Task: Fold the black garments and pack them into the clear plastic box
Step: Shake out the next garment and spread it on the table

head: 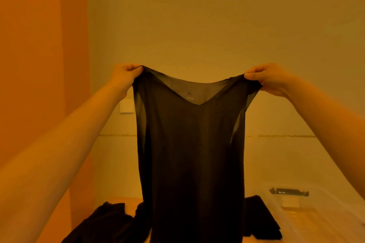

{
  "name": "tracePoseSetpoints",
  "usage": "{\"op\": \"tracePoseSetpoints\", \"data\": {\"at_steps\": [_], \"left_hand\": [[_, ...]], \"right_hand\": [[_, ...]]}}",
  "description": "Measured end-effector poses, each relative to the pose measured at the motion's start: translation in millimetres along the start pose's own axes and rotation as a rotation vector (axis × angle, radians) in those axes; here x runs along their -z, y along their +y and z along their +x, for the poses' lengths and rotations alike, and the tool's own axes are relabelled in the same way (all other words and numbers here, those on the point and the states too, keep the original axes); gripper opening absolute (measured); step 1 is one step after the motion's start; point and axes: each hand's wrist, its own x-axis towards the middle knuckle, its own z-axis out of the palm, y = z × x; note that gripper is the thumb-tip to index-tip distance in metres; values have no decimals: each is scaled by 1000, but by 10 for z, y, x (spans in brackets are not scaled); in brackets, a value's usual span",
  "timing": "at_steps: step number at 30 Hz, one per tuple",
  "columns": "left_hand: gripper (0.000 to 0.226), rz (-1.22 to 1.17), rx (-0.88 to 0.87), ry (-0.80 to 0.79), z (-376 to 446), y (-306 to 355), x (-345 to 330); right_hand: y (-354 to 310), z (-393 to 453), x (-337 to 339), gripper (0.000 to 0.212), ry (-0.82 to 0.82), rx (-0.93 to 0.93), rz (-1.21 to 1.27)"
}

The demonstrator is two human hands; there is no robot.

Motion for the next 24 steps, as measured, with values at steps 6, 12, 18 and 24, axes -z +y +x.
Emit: {"op": "tracePoseSetpoints", "data": {"at_steps": [6,12,18,24], "left_hand": [[29,-9,13,104,8,127,-2],[30,137,49,192,127,-525,-201],[22,352,34,178,341,-1693,-606],[21,522,146,98,384,-3672,-1087]], "right_hand": [[-95,-12,45,17,6,4,47],[403,189,-159,16,23,-64,17],[1361,745,-476,20,-24,-168,-66],[3088,1547,-1188,20,-84,-328,-241]]}}
